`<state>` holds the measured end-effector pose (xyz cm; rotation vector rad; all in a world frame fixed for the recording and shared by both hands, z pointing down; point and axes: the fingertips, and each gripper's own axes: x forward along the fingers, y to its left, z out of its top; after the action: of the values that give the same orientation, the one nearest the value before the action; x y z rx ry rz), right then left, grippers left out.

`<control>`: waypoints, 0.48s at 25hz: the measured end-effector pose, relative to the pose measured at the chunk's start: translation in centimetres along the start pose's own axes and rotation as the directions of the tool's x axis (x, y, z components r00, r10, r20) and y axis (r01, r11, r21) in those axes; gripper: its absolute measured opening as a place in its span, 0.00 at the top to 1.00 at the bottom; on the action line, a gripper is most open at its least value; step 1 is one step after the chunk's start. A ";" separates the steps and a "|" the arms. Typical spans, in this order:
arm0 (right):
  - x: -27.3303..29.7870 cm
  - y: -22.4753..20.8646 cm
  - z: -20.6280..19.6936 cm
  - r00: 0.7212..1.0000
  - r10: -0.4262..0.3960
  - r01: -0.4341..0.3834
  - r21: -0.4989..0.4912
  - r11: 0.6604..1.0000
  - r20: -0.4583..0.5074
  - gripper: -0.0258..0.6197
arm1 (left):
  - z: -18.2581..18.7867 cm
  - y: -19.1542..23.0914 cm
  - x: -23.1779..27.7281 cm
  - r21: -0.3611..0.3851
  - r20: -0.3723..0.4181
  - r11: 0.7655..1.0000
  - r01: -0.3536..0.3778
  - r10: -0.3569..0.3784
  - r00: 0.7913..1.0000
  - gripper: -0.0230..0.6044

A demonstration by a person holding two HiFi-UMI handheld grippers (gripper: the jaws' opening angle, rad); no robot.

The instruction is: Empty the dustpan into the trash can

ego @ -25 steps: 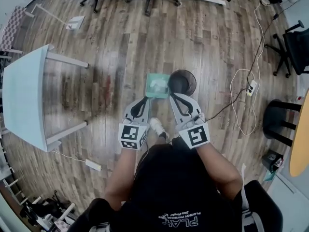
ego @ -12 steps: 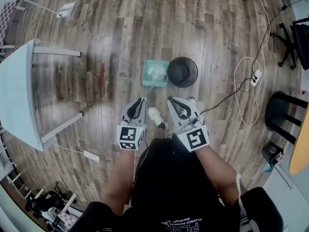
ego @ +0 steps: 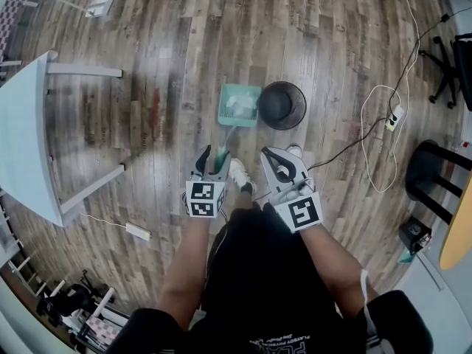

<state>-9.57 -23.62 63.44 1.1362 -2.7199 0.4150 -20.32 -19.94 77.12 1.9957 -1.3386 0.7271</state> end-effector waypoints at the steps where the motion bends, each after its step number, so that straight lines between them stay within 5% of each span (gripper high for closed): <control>1: 0.1 0.0 -0.2 1.000 -0.001 0.001 0.001 1.000 -0.003 0.92 | -0.5 0.1 0.5 0.001 -0.021 1.000 -0.001 0.001 1.000 0.61; 12: -0.2 -1.3 -1.3 1.000 -0.021 0.022 0.033 0.999 -0.010 0.92 | -3.1 0.6 4.2 -0.034 -0.120 0.997 -0.063 0.059 0.991 0.61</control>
<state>-8.44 -23.94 64.82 1.1676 -2.6994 0.4635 -19.83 -20.32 82.28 1.8584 -1.3376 0.8297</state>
